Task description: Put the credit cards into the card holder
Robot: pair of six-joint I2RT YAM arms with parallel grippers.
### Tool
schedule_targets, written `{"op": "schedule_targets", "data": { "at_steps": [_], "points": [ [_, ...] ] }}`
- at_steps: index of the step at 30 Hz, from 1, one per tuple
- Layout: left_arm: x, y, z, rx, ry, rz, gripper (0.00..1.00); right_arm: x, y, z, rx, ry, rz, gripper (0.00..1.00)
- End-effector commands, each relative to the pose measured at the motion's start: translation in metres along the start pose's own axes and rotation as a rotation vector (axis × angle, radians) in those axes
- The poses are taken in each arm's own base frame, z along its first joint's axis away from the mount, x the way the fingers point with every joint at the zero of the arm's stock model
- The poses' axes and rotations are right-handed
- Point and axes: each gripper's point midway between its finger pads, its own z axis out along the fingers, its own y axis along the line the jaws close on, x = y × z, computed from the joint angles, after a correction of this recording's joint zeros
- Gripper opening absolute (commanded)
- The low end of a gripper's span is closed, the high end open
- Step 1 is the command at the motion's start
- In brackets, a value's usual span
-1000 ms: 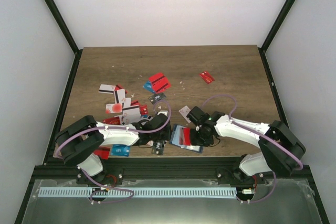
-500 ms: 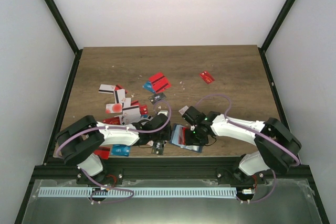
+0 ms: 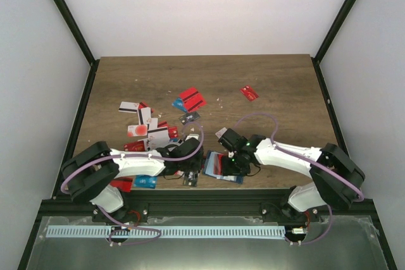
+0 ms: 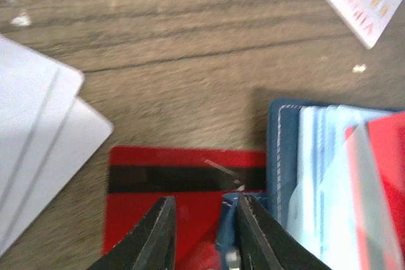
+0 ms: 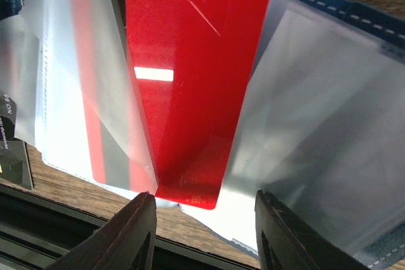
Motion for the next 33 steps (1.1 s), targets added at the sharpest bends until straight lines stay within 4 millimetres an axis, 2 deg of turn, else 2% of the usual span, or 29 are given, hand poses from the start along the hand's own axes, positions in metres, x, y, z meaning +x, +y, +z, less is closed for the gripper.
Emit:
{"op": "schedule_targets", "data": {
  "at_steps": [1, 5, 9, 15, 19, 25, 33],
  "points": [
    [0.024, 0.044, -0.013, -0.183, 0.089, 0.060, 0.33, -0.005, 0.005, -0.010, 0.001, -0.030, -0.022, 0.45],
    [0.017, 0.037, -0.027, -0.164, 0.082, 0.087, 0.37, -0.007, 0.003, -0.009, 0.010, -0.040, -0.026, 0.45],
    [0.014, 0.014, -0.038, -0.037, 0.079, 0.150, 0.35, -0.011, -0.001, -0.013, 0.042, -0.066, -0.031, 0.44],
    [0.014, -0.013, -0.046, 0.119, 0.076, 0.203, 0.28, -0.016, -0.002, -0.014, 0.051, -0.093, -0.043, 0.44],
    [0.018, -0.029, -0.043, 0.199, 0.100, 0.222, 0.21, -0.020, -0.005, -0.014, 0.075, -0.108, -0.044, 0.42],
    [0.025, -0.028, -0.029, 0.189, 0.135, 0.230, 0.11, -0.025, -0.008, -0.015, 0.103, -0.130, -0.048, 0.39],
    [0.036, -0.025, -0.012, 0.177, 0.178, 0.231, 0.08, -0.027, -0.013, -0.011, 0.129, -0.128, -0.055, 0.35]
  ]
}}
